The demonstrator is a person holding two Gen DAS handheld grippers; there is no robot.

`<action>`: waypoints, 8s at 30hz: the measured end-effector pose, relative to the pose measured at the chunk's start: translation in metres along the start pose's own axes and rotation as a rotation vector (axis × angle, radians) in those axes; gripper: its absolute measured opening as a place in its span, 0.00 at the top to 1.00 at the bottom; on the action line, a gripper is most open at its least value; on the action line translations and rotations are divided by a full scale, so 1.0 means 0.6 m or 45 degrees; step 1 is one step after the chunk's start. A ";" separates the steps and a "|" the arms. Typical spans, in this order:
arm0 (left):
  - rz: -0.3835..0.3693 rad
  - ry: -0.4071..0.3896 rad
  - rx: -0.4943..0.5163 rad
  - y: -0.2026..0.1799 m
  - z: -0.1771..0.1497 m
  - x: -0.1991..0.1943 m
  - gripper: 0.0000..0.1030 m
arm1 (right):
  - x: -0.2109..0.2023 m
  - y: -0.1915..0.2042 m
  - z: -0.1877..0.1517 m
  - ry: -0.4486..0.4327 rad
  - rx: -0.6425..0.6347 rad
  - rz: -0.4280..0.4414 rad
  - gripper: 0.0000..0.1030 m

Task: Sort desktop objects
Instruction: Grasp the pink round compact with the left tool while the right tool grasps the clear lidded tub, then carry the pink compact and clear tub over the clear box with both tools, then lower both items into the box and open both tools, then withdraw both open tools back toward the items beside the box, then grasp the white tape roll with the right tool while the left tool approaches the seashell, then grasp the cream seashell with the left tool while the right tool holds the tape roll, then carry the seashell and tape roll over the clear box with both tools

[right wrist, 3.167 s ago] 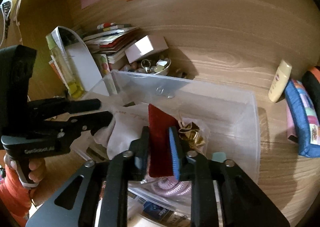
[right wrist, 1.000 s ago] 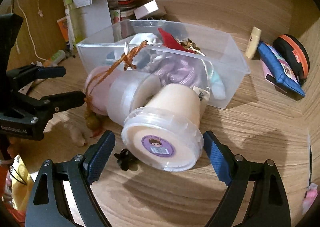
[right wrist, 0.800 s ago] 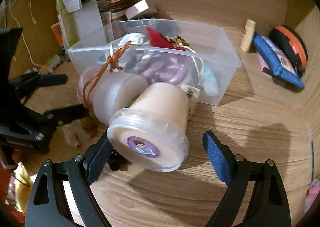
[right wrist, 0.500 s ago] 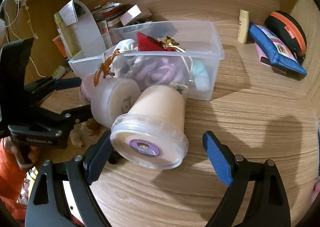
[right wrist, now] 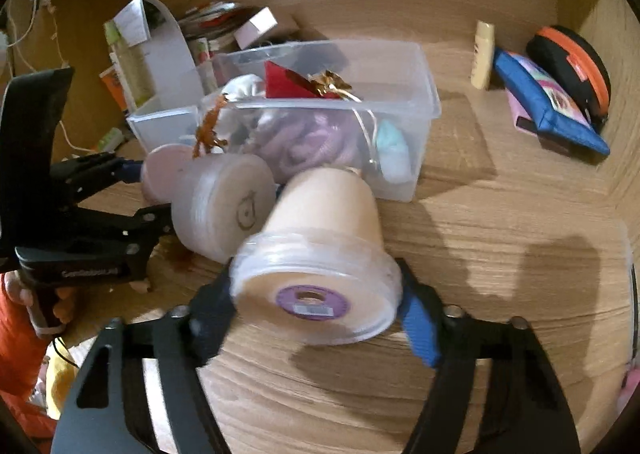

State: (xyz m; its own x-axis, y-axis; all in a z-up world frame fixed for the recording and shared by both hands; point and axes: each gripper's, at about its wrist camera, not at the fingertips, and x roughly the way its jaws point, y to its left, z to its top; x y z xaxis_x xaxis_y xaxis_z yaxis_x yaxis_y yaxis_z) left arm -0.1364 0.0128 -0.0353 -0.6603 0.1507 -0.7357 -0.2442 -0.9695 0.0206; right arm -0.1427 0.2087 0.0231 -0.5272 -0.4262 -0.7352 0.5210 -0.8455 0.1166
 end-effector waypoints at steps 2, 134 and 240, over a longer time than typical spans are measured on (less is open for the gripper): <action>-0.006 -0.001 -0.017 0.005 -0.002 -0.001 0.36 | -0.002 -0.003 -0.002 -0.009 0.005 -0.004 0.34; 0.049 -0.145 -0.184 0.083 0.013 -0.123 0.08 | -0.080 0.052 0.074 -0.290 -0.034 -0.146 0.08; -0.036 -0.166 -0.121 0.035 -0.021 -0.141 0.82 | -0.110 0.029 0.081 -0.298 0.007 0.091 0.74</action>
State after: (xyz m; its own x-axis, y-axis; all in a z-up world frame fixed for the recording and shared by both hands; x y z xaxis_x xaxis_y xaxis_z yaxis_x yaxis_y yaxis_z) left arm -0.0768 -0.0226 0.0187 -0.7423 0.1963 -0.6407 -0.2002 -0.9774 -0.0675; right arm -0.1317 0.2065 0.1061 -0.6306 -0.5476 -0.5499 0.5593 -0.8119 0.1671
